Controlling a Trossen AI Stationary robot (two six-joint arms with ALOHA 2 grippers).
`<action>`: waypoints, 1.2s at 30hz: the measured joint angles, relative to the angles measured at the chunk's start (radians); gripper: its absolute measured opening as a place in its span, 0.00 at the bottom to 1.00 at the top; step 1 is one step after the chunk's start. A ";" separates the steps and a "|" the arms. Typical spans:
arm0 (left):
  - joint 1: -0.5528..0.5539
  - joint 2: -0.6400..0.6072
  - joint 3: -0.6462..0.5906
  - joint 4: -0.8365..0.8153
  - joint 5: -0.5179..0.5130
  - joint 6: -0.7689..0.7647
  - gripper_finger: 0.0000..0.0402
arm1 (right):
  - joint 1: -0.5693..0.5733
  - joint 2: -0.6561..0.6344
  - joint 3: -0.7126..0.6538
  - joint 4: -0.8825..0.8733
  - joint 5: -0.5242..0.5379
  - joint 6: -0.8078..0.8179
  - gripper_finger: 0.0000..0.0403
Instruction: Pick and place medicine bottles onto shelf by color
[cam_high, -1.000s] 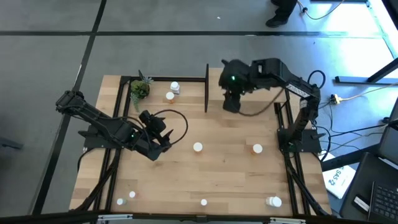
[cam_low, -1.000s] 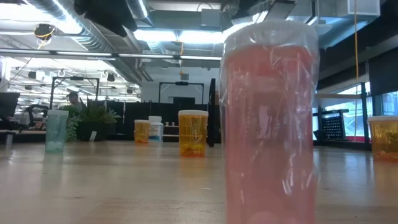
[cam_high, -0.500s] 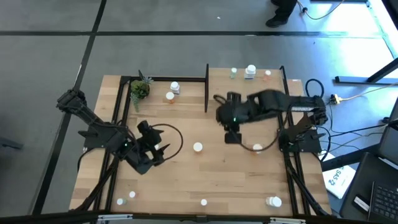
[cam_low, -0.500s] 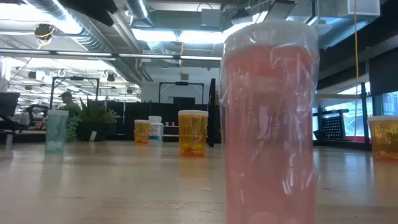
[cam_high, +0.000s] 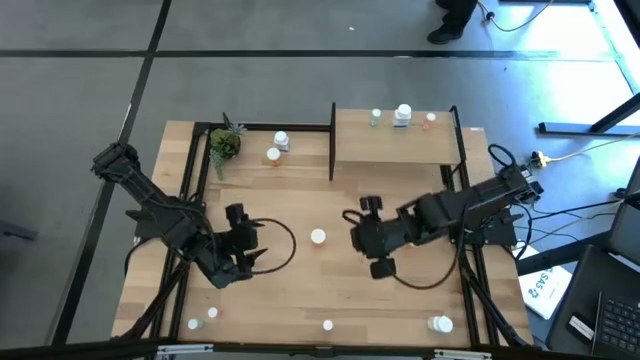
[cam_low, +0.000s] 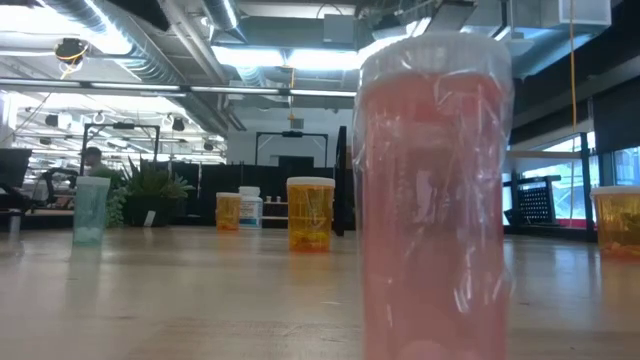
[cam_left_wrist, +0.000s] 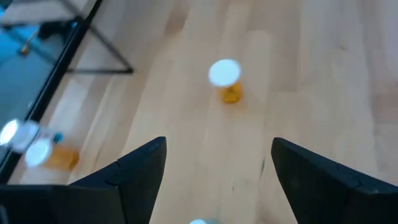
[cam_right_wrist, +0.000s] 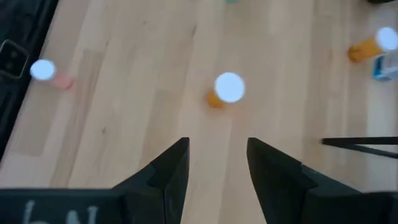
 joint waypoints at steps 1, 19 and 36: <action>0.001 0.000 0.000 0.021 0.009 0.039 0.71 | 0.008 -0.007 -0.020 0.012 0.005 0.001 0.40; 0.333 0.035 0.000 0.422 0.460 0.625 0.71 | 0.073 -0.303 -0.431 0.315 0.185 0.135 0.40; 0.536 0.282 0.000 0.585 0.684 0.687 0.71 | 0.075 -0.306 -0.441 0.311 0.182 0.130 0.40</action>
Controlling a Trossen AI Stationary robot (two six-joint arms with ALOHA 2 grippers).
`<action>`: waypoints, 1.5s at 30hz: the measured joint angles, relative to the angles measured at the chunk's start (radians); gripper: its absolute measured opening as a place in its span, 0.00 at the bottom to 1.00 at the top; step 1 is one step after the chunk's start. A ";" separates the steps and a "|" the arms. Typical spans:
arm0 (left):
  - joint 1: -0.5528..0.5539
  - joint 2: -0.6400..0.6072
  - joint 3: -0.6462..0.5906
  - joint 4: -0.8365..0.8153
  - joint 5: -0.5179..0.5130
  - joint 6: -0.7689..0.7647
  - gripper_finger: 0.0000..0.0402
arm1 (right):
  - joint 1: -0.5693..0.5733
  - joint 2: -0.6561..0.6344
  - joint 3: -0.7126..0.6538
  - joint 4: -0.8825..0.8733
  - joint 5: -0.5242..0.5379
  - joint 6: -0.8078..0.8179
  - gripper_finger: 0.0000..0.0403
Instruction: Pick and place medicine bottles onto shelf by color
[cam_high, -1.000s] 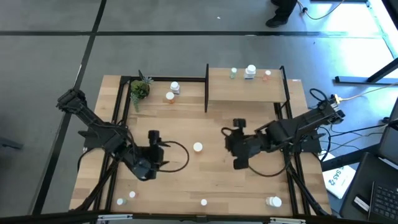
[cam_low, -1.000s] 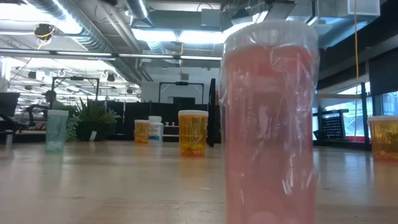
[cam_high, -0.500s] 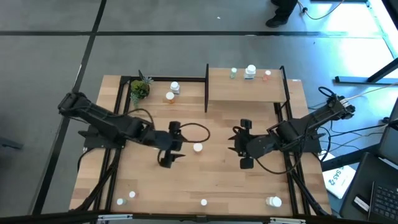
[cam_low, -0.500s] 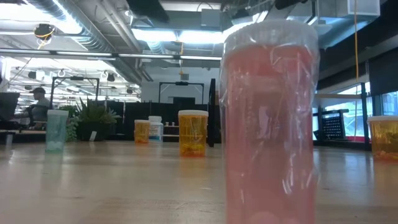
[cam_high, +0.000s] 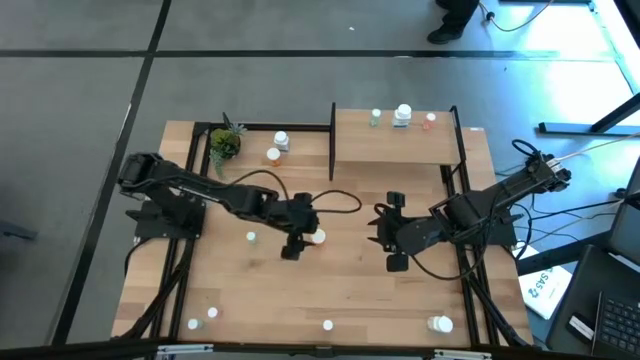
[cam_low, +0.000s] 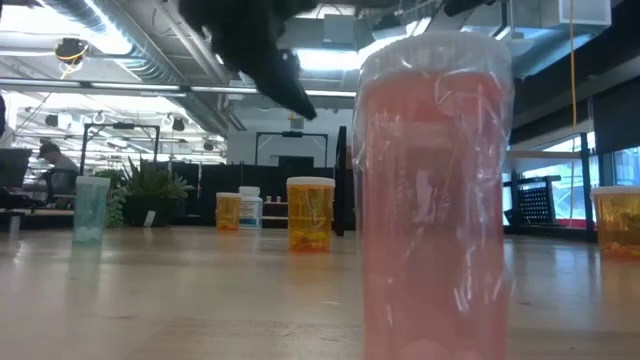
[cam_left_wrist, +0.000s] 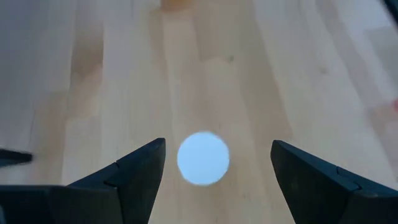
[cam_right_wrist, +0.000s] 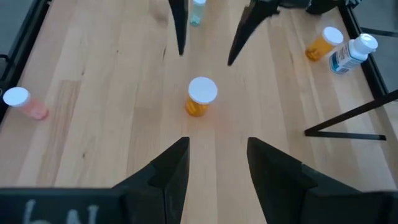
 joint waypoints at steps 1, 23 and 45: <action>0.005 0.010 0.000 -0.003 0.001 0.000 0.71 | 0.000 0.000 0.000 0.000 0.000 0.000 0.40; 0.032 0.149 -0.001 0.058 -0.003 0.000 0.71 | 0.000 0.000 0.000 0.002 0.000 0.005 0.40; 0.034 0.248 -0.001 0.093 -0.001 -0.008 0.71 | 0.000 0.001 0.002 0.000 0.000 0.008 0.40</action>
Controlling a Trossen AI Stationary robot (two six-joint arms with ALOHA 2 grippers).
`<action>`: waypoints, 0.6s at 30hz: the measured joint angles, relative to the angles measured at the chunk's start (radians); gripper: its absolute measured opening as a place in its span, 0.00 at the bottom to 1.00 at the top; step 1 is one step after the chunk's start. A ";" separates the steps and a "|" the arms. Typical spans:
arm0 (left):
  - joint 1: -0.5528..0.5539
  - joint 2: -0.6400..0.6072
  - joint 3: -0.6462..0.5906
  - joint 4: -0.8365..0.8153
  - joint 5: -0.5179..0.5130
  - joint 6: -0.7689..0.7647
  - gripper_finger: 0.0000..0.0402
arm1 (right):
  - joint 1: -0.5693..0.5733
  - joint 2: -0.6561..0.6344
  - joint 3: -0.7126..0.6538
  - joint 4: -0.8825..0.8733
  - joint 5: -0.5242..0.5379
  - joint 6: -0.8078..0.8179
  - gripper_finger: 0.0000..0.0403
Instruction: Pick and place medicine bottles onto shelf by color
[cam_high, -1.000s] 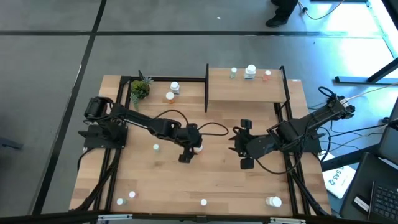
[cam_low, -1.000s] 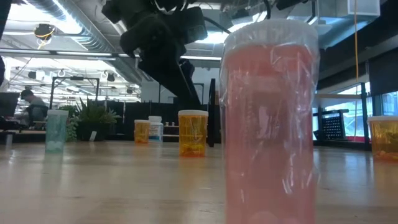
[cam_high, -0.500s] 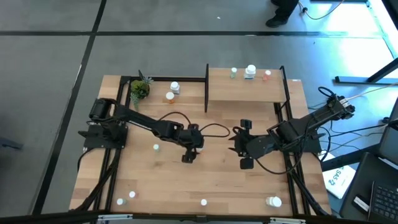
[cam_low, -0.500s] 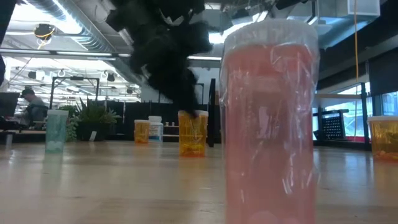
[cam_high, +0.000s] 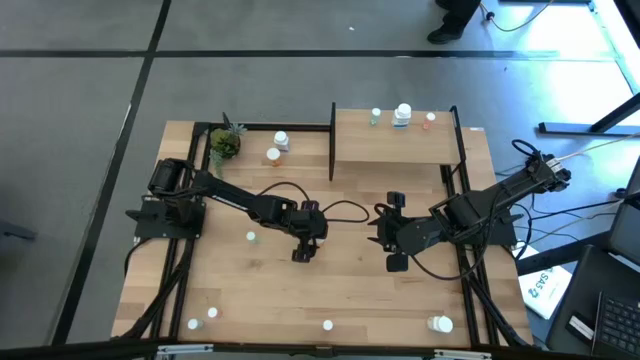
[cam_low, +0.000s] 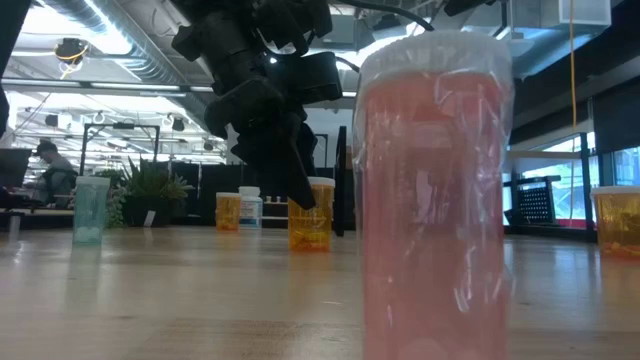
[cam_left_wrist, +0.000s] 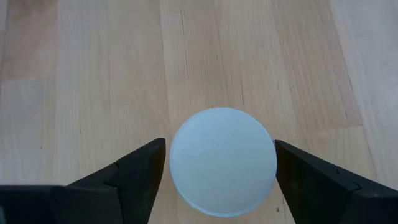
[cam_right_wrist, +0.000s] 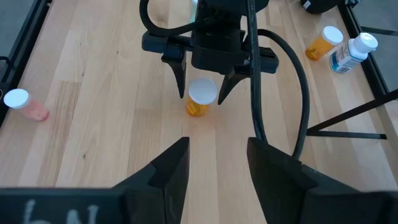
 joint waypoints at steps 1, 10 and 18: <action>0.000 0.000 0.000 0.002 0.000 0.000 0.71 | 0.000 0.000 0.000 0.000 0.000 0.000 0.40; -0.010 0.000 0.000 0.002 0.001 -0.001 0.71 | 0.000 0.000 0.000 0.000 0.000 0.000 0.40; -0.016 0.000 0.000 0.003 0.001 -0.001 0.71 | 0.000 0.000 0.000 0.000 0.000 0.000 0.40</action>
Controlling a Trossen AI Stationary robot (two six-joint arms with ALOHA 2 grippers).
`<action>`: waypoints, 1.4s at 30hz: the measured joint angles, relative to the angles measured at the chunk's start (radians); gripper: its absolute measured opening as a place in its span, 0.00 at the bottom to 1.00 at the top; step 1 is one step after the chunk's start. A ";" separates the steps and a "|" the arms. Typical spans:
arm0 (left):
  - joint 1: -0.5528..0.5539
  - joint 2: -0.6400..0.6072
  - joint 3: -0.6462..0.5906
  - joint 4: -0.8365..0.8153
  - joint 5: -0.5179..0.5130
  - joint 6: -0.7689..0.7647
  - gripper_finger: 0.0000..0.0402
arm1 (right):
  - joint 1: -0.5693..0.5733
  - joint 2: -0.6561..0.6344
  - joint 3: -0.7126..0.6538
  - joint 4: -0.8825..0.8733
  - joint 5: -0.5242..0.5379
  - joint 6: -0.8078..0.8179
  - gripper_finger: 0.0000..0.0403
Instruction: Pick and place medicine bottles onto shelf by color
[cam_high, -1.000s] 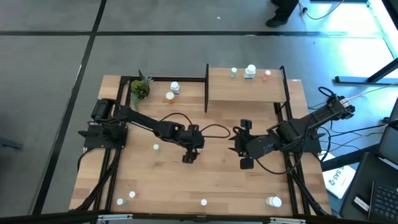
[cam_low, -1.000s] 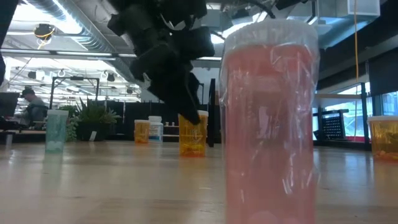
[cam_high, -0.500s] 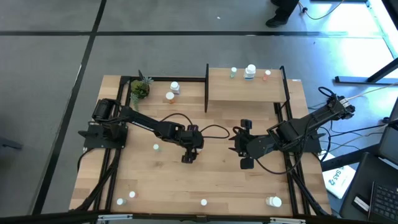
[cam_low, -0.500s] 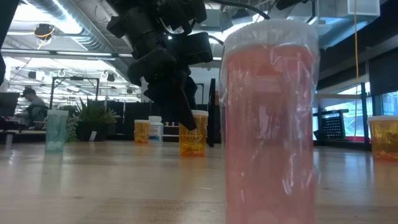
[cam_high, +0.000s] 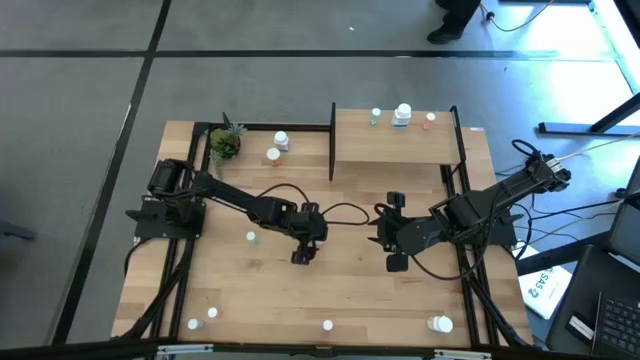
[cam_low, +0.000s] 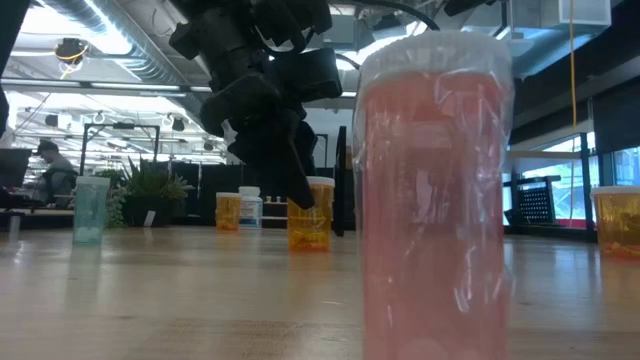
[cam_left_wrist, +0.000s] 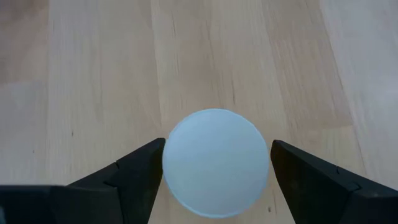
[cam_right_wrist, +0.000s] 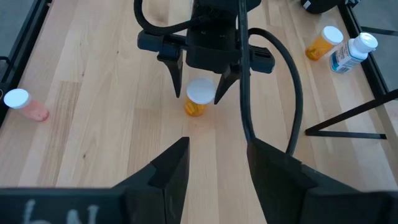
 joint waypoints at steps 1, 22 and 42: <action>0.000 0.000 0.000 0.000 0.000 0.000 0.71 | 0.000 0.000 0.000 0.000 0.000 0.000 0.40; 0.000 0.000 0.000 0.000 -0.090 -0.001 0.70 | 0.000 0.000 0.000 0.000 0.000 0.000 0.40; -0.012 -0.002 0.000 0.001 -0.090 -0.052 0.46 | 0.000 0.000 0.000 0.000 0.000 0.002 0.40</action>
